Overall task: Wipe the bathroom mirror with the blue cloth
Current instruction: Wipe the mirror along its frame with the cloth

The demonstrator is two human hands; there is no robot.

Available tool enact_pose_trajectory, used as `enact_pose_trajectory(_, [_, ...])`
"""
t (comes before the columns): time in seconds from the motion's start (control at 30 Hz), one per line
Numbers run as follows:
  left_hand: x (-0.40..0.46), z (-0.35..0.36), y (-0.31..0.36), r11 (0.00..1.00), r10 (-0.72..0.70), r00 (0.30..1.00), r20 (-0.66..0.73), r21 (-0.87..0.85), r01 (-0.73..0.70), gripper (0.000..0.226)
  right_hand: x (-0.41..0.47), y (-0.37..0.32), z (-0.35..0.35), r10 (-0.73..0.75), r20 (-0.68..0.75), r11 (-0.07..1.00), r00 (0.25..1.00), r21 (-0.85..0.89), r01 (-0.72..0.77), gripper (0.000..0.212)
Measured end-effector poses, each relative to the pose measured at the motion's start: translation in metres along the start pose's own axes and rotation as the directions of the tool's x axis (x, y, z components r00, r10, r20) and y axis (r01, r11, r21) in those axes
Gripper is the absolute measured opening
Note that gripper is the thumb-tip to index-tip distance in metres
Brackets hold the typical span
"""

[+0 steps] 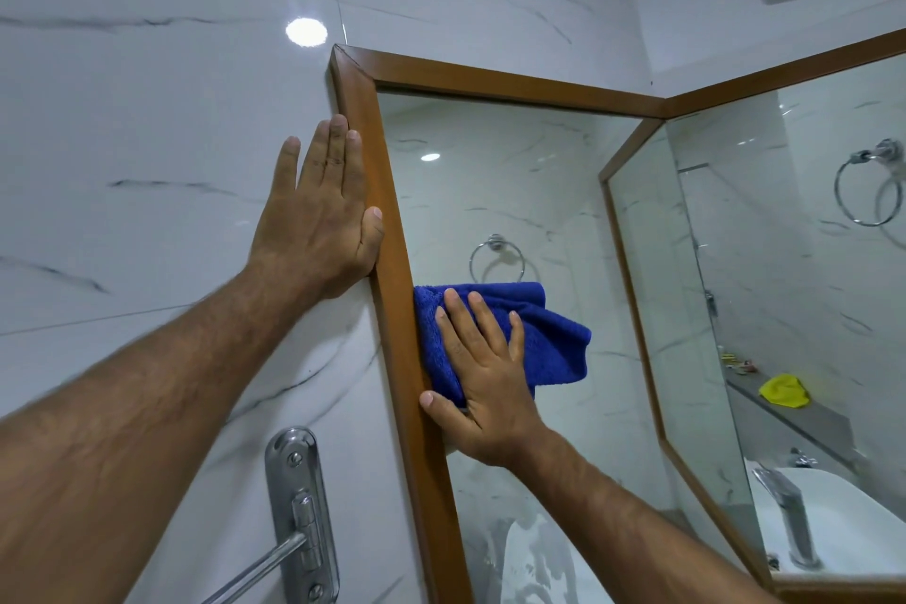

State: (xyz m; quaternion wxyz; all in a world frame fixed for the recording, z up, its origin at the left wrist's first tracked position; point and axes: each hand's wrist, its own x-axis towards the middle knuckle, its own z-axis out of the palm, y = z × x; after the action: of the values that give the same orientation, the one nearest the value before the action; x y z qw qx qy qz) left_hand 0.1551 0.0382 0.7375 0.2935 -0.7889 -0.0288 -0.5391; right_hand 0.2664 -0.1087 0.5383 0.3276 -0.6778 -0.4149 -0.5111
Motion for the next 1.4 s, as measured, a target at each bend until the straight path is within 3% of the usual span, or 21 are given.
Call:
enact_pose_trajectory(0.37, [-0.012,0.006,0.013,0.997,-0.013,1.0,-0.025,-0.08,0.011,0.076,-0.002,0.0,0.005,0.025,-0.025,1.0,0.999,0.003,-0.025,0.071])
enact_pose_trajectory(0.93, [-0.099,0.024,0.066,0.99,-0.065,0.996,0.053,-0.125,0.071,0.079,-0.029,-0.005,0.019,0.042,-0.052,0.993,0.998,-0.11,-0.047,0.071])
enact_pose_trajectory(1.4, [-0.132,0.03,0.091,0.979,-0.131,0.985,0.112,-0.14,0.146,0.081,-0.063,0.001,0.025,-0.023,-0.026,0.991,0.999,-0.134,0.02,0.08])
